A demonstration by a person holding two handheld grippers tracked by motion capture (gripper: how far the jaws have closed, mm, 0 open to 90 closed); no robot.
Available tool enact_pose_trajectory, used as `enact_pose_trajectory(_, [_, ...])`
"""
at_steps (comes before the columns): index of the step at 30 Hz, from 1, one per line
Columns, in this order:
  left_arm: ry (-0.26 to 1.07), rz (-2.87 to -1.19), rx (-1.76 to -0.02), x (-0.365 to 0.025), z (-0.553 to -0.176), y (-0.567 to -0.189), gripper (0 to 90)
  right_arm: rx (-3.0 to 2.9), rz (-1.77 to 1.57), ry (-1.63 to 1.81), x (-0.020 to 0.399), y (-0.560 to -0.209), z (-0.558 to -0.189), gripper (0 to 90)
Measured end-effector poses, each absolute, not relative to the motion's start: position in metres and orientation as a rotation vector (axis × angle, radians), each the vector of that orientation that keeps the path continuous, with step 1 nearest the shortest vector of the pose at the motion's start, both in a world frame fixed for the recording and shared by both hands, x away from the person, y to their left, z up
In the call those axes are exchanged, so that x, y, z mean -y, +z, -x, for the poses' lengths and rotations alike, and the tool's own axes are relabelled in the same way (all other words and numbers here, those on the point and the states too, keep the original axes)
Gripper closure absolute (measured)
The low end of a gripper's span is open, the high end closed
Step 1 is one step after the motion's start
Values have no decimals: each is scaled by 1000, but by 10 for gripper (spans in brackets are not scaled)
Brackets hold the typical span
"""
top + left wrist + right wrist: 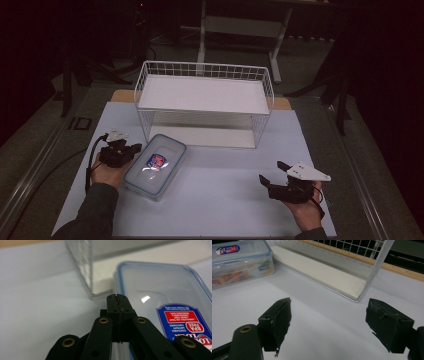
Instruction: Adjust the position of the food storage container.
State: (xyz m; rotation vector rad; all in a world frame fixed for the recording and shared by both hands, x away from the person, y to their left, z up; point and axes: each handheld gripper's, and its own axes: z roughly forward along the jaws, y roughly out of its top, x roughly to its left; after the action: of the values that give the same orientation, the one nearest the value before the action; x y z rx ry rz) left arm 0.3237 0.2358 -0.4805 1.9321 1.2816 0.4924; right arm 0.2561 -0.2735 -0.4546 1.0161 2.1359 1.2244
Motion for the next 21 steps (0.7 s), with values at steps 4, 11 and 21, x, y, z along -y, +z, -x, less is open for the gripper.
enact_pose_trajectory(4, [468, -1943, -1312, -235, -330, -483, 900, -2139, -1014, 1224, 274, -455, -256, 204])
enact_pose_trajectory(11, [436, -1970, -1255, -225, -331, -484, 900, -2151, -1007, 1218, 271, -456, -257, 204])
enact_pose_trajectory(21, [319, -2047, -1076, -166, -330, -484, 900, -2152, -1008, 1218, 272, -456, -256, 208])
